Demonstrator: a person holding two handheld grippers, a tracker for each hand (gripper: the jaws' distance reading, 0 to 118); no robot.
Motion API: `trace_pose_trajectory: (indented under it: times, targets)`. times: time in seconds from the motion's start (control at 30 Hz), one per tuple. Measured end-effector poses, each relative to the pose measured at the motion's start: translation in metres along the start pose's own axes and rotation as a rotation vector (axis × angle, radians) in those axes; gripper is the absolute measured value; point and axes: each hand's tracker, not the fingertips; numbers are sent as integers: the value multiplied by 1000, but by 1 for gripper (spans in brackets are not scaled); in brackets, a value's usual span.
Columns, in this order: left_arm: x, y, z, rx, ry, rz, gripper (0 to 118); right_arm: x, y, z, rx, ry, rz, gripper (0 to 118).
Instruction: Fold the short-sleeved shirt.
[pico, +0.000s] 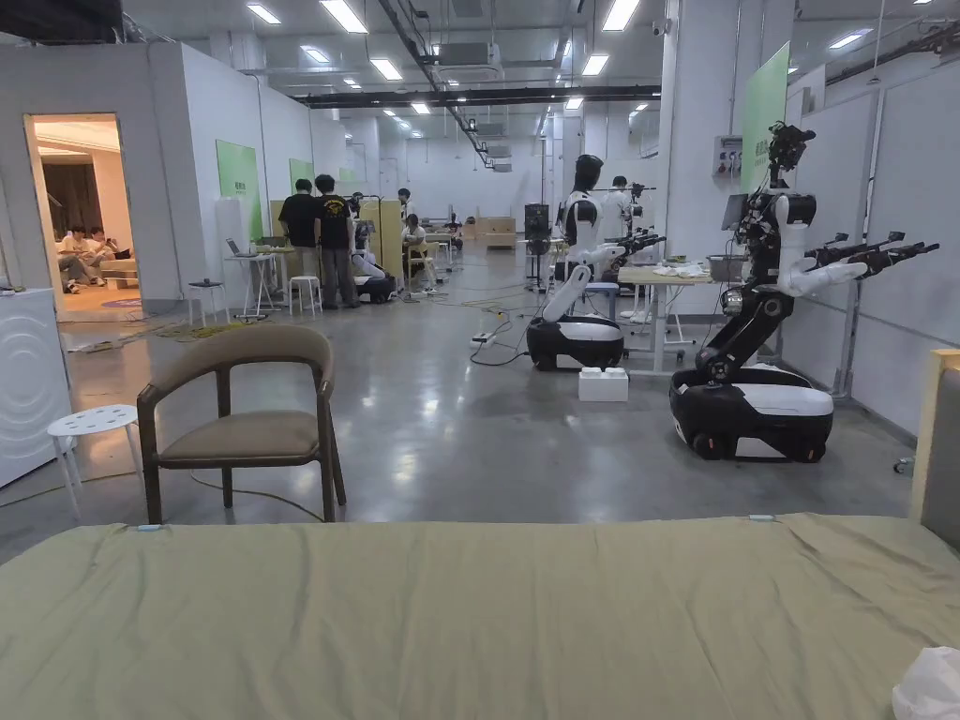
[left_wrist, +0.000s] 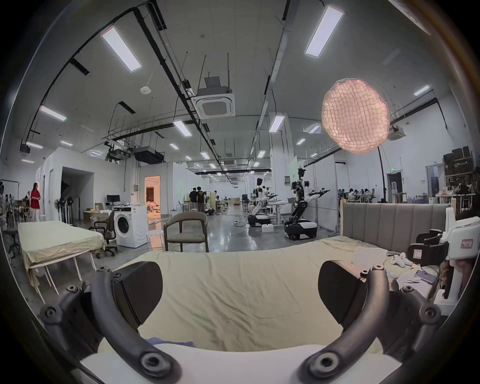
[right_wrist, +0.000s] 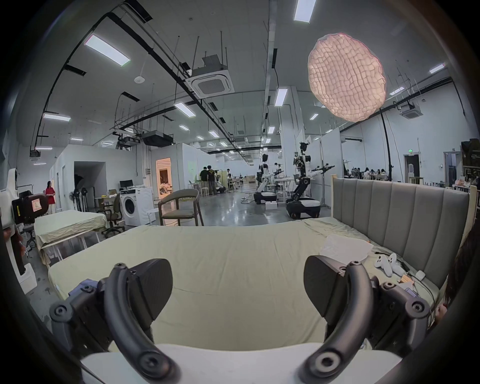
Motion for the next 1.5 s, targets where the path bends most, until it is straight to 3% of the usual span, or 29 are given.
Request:
trace_pose_trajectory:
  times: [0.07, 0.27, 0.73, 0.93, 1.03, 1.17, 1.4, 1.5]
  targets:
    - [2, 0, -2, -7, -4, -2, 118, 0, 0, 0, 7, 9, 6, 116]
    - [7, -3, -4, -28, -17, 1, 118, 3, -1, -2, 11, 23, -32, 117]
    - [4, -8, -5, -61, -1, 26, 118, 1, -2, -5, -27, 9, -9, 118]
    - [3, -10, -7, -75, 0, 23, 118, 10, 15, -9, -101, -1, -170, 118]
    - [2, -10, -7, -79, 0, 33, 118, 7, 28, -7, -119, -70, -276, 118]
    - [2, -10, -7, -80, -3, 36, 118, -5, 48, -6, -225, -186, -294, 118]
    - [5, -8, -8, -77, -21, 37, 118, -7, 52, -6, -212, -115, -351, 118]
    - [6, -7, -8, -76, -24, 30, 118, -3, 49, -8, -197, -128, -350, 118]
